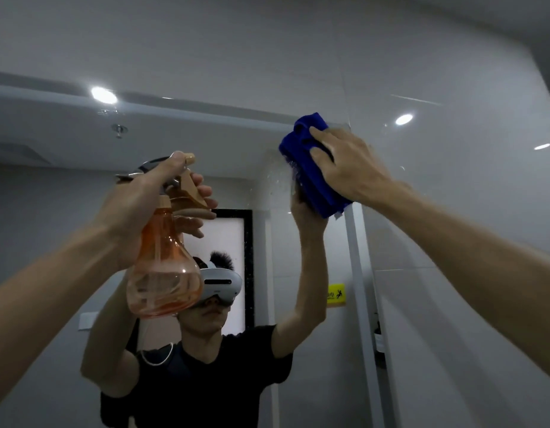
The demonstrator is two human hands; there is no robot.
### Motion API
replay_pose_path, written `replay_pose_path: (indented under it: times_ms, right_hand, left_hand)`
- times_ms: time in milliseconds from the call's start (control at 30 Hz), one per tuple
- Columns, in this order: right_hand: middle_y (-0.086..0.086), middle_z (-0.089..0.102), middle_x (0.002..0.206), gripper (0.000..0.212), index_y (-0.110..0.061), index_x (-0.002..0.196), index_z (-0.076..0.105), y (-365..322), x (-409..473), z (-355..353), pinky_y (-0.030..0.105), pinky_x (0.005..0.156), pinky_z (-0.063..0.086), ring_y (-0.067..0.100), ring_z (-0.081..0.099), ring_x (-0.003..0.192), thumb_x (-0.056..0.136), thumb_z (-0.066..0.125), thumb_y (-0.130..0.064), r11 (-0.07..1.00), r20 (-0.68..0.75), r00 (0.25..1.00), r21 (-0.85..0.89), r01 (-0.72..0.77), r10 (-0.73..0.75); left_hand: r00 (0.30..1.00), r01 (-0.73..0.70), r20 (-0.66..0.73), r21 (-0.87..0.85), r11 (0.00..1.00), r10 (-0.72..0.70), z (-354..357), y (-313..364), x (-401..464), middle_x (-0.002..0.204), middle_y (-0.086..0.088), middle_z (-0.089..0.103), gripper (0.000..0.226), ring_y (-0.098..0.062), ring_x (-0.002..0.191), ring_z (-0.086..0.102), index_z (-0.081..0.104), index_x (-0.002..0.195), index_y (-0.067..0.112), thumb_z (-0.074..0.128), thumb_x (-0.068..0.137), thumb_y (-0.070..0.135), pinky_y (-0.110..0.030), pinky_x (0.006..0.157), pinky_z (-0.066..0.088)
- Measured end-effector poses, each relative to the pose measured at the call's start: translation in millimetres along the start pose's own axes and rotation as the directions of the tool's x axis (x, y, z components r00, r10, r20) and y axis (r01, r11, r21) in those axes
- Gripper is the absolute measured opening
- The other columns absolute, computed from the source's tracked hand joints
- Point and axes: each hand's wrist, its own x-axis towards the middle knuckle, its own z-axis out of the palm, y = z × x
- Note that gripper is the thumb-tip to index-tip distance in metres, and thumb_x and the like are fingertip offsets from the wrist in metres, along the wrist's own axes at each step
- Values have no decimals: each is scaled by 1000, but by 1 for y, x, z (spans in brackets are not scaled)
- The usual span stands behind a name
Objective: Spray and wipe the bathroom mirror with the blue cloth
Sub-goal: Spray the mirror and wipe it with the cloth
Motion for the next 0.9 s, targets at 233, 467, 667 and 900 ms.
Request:
replay_pose_path:
  times_ms: [233,467,667,900]
  right_hand:
    - [2,66,125,39,-18,127,65,25,-23,-7,37,103,40,22,52,116,105,41,-40,985,21,987,75,157,-159]
    - [5,34,160,47,-12,149,42,23,-33,43,40,125,19,22,24,151,104,47,-24,965,-97,962,42,259,-254]
    - [1,14,167,56,-16,159,16,12,-29,59,45,126,8,15,7,155,105,24,-28,1000,-158,987,2,3,-3]
    - [5,5,168,63,-15,160,6,-9,33,50,50,125,1,23,-1,155,105,23,-41,980,-139,979,-110,-163,148]
  left_hand:
    - [1000,-4,20,29,1000,4,18,1,-1,94,-7,75,43,-31,96,72,66,106,10,52,93,49,-52,87,53]
    - [999,-27,26,39,999,26,23,4,2,103,-13,75,43,-32,95,73,67,105,9,54,93,48,-57,93,51]
    - [998,-59,37,62,996,57,25,4,7,96,-7,75,40,-28,94,73,66,105,10,52,94,46,-49,88,56]
    - [997,-64,43,64,996,62,25,6,10,92,-5,75,39,-26,92,74,66,104,11,51,95,46,-41,74,61]
